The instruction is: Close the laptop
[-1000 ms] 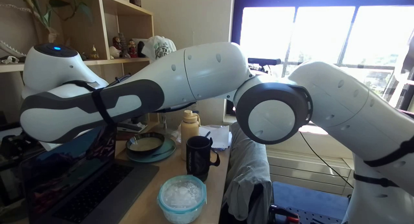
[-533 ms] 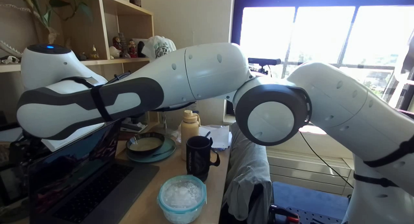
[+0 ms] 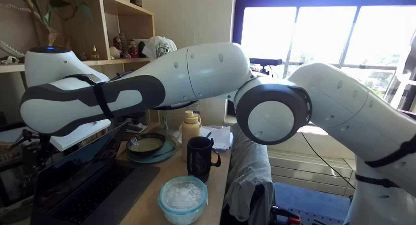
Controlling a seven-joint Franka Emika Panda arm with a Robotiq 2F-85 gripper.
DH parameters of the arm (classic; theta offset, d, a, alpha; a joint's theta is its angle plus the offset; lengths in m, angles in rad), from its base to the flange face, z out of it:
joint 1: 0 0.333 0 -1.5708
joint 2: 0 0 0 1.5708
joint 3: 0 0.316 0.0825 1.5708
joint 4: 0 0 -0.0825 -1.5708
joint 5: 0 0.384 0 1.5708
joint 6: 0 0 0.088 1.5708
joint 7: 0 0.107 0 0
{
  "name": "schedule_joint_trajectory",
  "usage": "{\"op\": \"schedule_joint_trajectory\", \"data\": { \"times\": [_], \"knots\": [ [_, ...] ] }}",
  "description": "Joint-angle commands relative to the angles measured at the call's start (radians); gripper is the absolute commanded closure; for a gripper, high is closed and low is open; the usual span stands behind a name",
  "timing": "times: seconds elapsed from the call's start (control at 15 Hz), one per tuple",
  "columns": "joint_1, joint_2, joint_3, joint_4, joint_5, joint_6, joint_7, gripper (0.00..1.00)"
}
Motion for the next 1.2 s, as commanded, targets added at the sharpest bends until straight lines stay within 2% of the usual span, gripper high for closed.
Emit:
{"op": "schedule_joint_trajectory", "data": {
  "times": [0.0,0.47,1.13],
  "knots": [
    [-0.01,-0.035,0.007,-0.078,0.017,-0.007,0.019,0.0],
    [-0.014,-0.061,0.014,-0.159,0.04,-0.019,0.014,0.0],
    [-0.017,-0.135,0.001,-0.369,0.046,0.035,0.026,0.0]
  ]
}}
